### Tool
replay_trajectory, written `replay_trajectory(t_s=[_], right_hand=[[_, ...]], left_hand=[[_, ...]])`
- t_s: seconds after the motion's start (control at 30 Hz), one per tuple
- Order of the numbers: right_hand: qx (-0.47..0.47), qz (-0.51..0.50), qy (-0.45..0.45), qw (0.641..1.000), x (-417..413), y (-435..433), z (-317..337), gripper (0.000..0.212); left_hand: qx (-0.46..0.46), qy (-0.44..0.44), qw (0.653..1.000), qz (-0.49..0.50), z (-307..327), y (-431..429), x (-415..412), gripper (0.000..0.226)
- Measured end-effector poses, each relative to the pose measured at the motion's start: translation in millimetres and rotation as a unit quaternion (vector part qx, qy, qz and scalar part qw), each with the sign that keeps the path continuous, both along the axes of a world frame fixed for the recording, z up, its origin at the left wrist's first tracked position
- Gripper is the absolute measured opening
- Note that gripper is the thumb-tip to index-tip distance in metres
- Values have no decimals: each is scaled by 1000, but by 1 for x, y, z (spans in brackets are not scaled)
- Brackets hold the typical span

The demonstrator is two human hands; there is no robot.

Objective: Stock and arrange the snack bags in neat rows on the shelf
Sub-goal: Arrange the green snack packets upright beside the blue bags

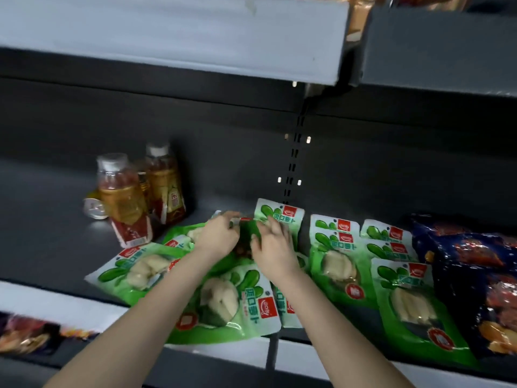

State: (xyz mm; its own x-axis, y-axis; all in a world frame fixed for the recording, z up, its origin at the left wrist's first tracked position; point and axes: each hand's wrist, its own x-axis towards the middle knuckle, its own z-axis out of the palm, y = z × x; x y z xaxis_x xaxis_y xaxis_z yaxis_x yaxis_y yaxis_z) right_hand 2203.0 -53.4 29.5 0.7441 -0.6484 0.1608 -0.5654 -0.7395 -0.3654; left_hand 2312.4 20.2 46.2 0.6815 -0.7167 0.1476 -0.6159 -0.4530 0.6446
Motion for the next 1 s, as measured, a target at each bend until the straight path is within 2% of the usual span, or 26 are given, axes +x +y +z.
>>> replay_trajectory(t_s=[0.27, 0.4, 0.47, 0.57, 0.8, 0.9, 0.97, 1.0], right_hand=[[-11, 76, 88, 993, 27, 18, -5, 57], [-13, 70, 77, 994, 33, 15, -14, 59], [-41, 68, 60, 995, 34, 14, -18, 57], [-90, 60, 35, 994, 37, 13, -17, 50], [-131, 89, 24, 987, 44, 8, -15, 43], [-102, 89, -32, 990, 37, 12, -5, 41], [-31, 103, -79, 991, 26, 13, 15, 42], [12, 137, -69, 988, 18, 15, 24, 47]], left_hand=[[0, -2, 999, 41, -7, 36, 19, 42], [24, -12, 999, 47, -22, 45, 23, 42], [52, -55, 996, 39, -32, 49, 20, 42], [78, -172, 981, 52, -46, 51, 14, 41], [73, -189, 977, 63, -41, 46, 16, 36], [81, -212, 972, 56, -35, 46, 22, 35], [82, -203, 974, 53, -26, 46, 31, 31], [86, -191, 977, 49, -22, 46, 34, 28]])
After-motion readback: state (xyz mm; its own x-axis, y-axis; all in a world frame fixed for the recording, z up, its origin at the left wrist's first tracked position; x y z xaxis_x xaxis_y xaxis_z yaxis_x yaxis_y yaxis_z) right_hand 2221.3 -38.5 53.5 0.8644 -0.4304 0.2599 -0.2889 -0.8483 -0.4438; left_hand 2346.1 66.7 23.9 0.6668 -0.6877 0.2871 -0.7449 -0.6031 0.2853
